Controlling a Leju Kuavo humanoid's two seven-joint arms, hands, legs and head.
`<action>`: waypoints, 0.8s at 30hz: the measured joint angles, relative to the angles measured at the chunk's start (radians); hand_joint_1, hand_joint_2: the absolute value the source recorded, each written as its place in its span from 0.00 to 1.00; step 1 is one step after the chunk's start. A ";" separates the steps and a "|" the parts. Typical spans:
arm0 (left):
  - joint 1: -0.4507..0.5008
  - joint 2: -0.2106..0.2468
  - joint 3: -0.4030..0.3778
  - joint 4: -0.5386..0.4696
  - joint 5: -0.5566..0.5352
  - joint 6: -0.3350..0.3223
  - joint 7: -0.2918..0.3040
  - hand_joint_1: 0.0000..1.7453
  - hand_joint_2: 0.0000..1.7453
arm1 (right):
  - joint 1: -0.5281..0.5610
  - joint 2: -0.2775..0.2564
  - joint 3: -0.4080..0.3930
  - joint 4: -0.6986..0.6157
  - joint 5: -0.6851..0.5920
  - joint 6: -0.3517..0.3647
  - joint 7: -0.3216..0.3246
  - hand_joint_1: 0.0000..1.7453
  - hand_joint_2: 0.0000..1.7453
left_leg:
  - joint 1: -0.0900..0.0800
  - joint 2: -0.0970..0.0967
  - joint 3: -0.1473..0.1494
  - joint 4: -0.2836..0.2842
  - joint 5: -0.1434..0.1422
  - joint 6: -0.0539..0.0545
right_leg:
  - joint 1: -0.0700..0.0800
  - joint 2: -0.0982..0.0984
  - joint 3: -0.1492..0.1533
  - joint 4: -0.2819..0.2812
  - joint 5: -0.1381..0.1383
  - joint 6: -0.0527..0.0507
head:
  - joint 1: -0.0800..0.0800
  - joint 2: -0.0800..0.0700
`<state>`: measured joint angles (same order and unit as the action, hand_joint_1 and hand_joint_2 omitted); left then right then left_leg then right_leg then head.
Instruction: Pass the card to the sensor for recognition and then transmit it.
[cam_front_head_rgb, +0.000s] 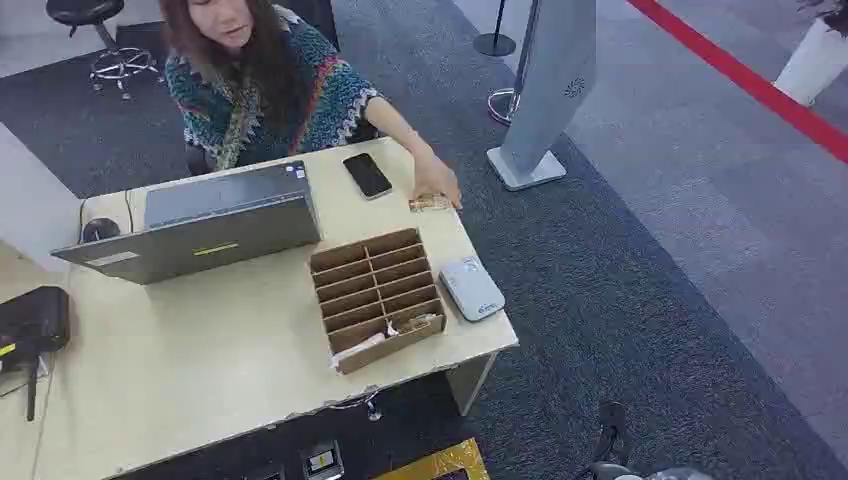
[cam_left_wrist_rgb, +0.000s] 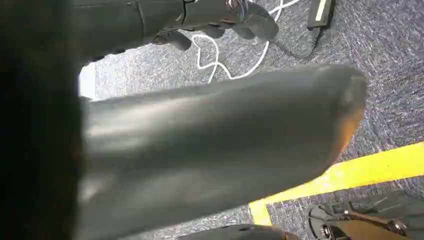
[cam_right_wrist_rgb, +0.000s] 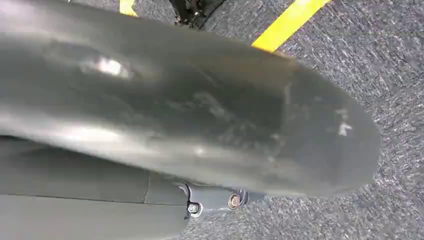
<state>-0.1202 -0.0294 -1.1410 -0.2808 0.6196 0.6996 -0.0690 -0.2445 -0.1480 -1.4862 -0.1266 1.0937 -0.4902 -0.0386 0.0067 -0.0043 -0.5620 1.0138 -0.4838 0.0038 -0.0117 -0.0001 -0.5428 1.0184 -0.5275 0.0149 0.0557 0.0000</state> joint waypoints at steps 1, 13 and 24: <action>0.000 0.000 0.001 0.000 -0.003 0.000 0.000 0.00 0.00 | 0.000 0.000 0.000 0.000 0.000 0.000 0.000 0.00 0.00 | 0.000 0.000 0.000 0.000 0.000 0.000 | 0.000 0.000 0.000 0.000 0.000 0.000 | 0.000 0.000; 0.001 0.000 0.019 0.000 -0.031 0.000 0.000 0.00 0.00 | 0.000 0.001 0.000 0.000 0.001 0.006 0.000 0.00 0.00 | 0.000 0.000 0.000 0.000 0.000 0.000 | 0.000 0.000 0.000 0.000 0.000 0.000 | 0.000 0.000; 0.005 0.000 0.045 0.000 -0.103 0.000 0.003 0.00 0.00 | -0.002 -0.003 -0.015 0.000 -0.103 0.001 -0.084 0.00 0.00 | 0.000 0.000 0.000 0.000 0.000 0.000 | 0.000 0.000 0.000 0.000 0.000 0.000 | 0.000 0.000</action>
<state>-0.1156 -0.0294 -1.0956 -0.2808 0.5169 0.7000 -0.0664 -0.2463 -0.1507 -1.5011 -0.1270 0.9909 -0.4894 -0.1227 0.0066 -0.0043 -0.5621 1.0138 -0.4838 0.0038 -0.0118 -0.0001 -0.5427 1.0184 -0.5275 0.0150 0.0557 0.0000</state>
